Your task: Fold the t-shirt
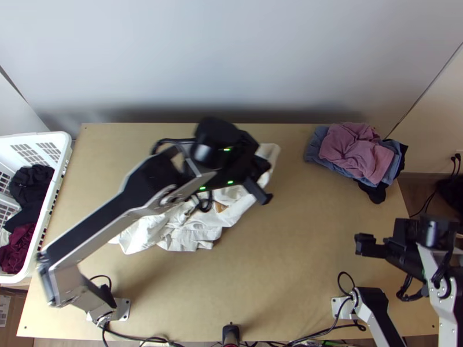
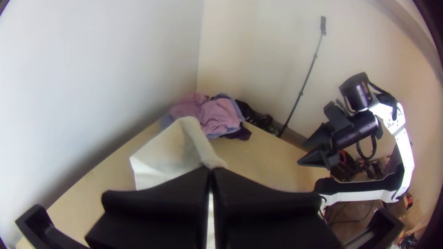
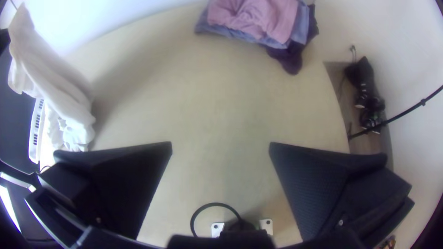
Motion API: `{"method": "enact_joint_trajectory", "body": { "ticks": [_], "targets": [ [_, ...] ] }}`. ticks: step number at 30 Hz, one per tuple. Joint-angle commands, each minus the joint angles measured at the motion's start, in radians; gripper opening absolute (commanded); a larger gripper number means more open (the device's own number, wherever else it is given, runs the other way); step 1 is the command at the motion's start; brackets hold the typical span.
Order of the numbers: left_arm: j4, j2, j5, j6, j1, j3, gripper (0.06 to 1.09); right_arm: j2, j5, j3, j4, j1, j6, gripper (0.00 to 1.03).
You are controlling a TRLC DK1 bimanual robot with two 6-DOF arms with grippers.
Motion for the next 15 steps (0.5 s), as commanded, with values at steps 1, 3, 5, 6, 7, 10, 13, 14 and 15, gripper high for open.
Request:
{"method": "enact_joint_trajectory", "body": {
  "ticks": [1, 3, 5, 6, 7, 10, 13, 14, 15],
  "targets": [
    [0.018, 0.191, -0.003, -0.001, -0.032, 0.130, 0.34, 0.119, -0.006, 0.105, 0.034, 0.089, -0.010, 0.98],
    [0.018, 0.215, -0.009, -0.001, -0.026, 0.147, 0.73, 0.158, -0.006, 0.139, 0.046, 0.120, -0.011, 0.98],
    [0.001, 0.222, -0.049, 0.000, -0.026, 0.147, 1.04, 0.195, -0.005, 0.170, 0.060, 0.155, -0.014, 0.98],
    [-0.009, 0.222, -0.057, 0.005, -0.024, 0.146, 1.04, 0.215, -0.005, 0.182, 0.069, 0.171, -0.016, 0.98],
    [-0.022, 0.215, -0.058, 0.006, -0.022, 0.144, 1.04, 0.233, -0.005, 0.193, 0.077, 0.184, -0.016, 0.98],
    [-0.046, 0.175, -0.087, 0.035, -0.007, 0.120, 1.04, 0.284, -0.005, 0.205, 0.112, 0.232, -0.019, 0.98],
    [-0.057, 0.110, -0.126, 0.052, 0.050, 0.080, 1.04, 0.334, -0.006, 0.208, 0.157, 0.270, -0.019, 0.98],
    [-0.060, 0.080, -0.126, 0.052, 0.074, 0.063, 1.04, 0.350, -0.006, 0.213, 0.173, 0.281, -0.016, 0.98],
    [-0.063, 0.050, -0.126, 0.055, 0.105, 0.040, 1.04, 0.365, -0.014, 0.219, 0.192, 0.290, -0.014, 0.98]
  ]
}}
